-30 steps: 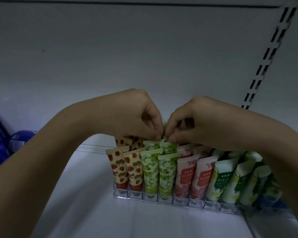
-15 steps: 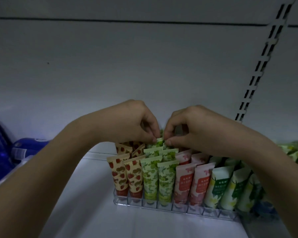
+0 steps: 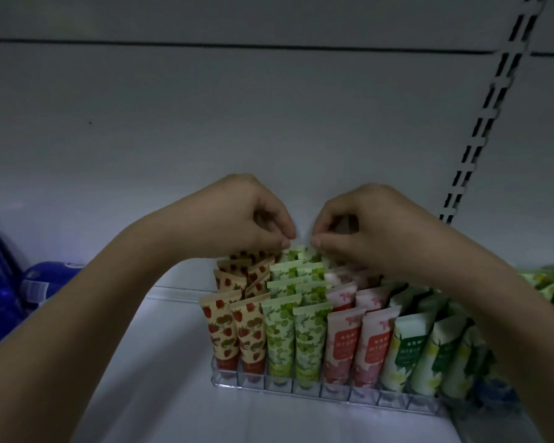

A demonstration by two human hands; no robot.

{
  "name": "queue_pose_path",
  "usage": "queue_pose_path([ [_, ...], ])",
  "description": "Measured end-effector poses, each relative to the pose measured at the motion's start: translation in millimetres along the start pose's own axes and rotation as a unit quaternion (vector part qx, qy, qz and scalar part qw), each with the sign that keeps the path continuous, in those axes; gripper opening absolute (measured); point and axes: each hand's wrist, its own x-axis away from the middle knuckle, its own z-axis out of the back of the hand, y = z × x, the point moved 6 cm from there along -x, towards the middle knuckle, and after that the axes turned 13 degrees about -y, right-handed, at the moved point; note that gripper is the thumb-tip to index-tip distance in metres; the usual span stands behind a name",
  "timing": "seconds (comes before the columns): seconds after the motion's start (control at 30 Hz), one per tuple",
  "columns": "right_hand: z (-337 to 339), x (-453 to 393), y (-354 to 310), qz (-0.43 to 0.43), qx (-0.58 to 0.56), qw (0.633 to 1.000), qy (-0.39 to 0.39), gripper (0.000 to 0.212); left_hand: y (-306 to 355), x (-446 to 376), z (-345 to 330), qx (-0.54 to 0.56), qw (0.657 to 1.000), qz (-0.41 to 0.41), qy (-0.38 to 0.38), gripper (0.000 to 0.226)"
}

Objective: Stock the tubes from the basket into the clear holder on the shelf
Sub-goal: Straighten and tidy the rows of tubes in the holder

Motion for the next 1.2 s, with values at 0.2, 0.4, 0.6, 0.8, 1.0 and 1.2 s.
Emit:
queue_pose_path([
  [0.2, -3, -1, 0, -0.016, 0.041, 0.999, 0.012, 0.005, 0, -4, -3, -0.069, 0.997, 0.023, 0.034, 0.014],
  [0.4, -15, -4, -2, -0.032, 0.068, 0.997, 0.001, 0.007, 0, -9, -11, -0.14, 0.988, 0.054, 0.048, 0.015],
  [0.6, -16, -4, -1, -0.058, 0.073, 0.995, 0.024, 0.009, 5, -8, -19, -0.246, 0.962, 0.08, 0.081, 0.008],
  [0.8, -16, -3, -2, -0.05, 0.074, 0.996, 0.024, 0.004, -1, -8, -17, -0.161, 0.984, 0.061, 0.044, 0.007],
  [1.0, -23, -6, -6, -0.024, 0.059, 0.998, -0.009, 0.016, -16, -7, -13, -0.076, 0.995, 0.071, -0.004, 0.015],
  [1.2, -24, -7, -4, -0.036, 0.051, 0.998, -0.01, 0.008, -14, -7, -14, -0.049, 0.997, 0.055, -0.024, 0.021],
])
